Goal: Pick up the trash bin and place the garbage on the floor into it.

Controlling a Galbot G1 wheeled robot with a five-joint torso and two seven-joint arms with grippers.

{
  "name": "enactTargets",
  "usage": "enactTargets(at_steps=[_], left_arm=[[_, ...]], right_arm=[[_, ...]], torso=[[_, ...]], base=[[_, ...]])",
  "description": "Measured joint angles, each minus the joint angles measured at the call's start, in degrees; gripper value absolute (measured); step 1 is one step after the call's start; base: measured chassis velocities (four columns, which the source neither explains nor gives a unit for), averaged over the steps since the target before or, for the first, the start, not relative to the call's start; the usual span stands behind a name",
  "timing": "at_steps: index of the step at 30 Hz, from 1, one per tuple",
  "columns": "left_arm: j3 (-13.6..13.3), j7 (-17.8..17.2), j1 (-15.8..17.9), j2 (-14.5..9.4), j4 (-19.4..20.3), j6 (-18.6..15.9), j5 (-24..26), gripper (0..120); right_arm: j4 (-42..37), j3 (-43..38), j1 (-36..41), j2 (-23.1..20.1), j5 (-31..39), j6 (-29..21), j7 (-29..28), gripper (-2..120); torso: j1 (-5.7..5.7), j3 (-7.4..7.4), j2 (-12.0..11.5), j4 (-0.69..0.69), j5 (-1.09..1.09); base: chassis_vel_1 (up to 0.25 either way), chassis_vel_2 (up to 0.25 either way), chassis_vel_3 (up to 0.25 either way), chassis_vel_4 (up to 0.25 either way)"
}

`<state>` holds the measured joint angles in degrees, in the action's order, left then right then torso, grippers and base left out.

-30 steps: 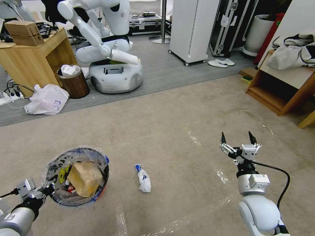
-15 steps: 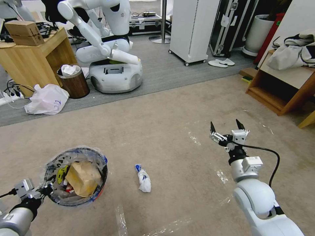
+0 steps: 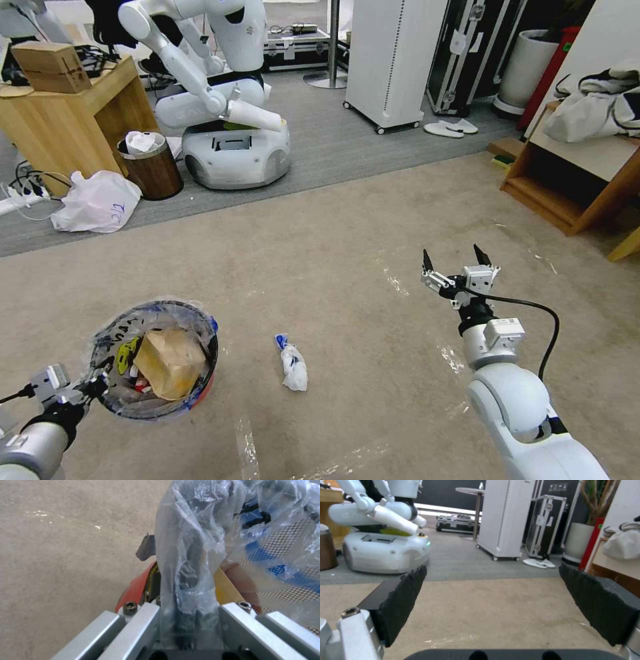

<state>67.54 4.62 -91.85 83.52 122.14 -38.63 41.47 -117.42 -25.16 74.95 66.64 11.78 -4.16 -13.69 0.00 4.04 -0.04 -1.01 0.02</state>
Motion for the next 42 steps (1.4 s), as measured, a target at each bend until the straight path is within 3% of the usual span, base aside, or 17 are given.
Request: enactTargets(at_steps=[31,37,42], left_arm=[[-0.3,0.0,-0.6,0.2,0.6,0.2,-0.7,1],[-0.3,0.0,-0.8,0.2,0.8,0.2,-0.8,1],[-0.6,0.0,-1.0,0.2,1.0,0.3,-1.2,1]], right_arm=[[-0.5,-0.1,0.4,-1.2,-0.2,0.5,0.1,100],[-2.2,0.6,-0.7,-3.1,3.1,-2.2,-0.6,100],[-3.6,2.2,-3.2,-6.1,9.8,-5.8,-1.6,100]], torso=[[0.0,0.0,0.0,0.0,0.0],[0.0,0.0,0.0,-0.01,0.0],[0.0,0.0,0.0,0.0,0.0]], base=[[0.0,0.0,0.0,0.0],[0.0,0.0,0.0,0.0],[0.0,0.0,0.0,0.0]])
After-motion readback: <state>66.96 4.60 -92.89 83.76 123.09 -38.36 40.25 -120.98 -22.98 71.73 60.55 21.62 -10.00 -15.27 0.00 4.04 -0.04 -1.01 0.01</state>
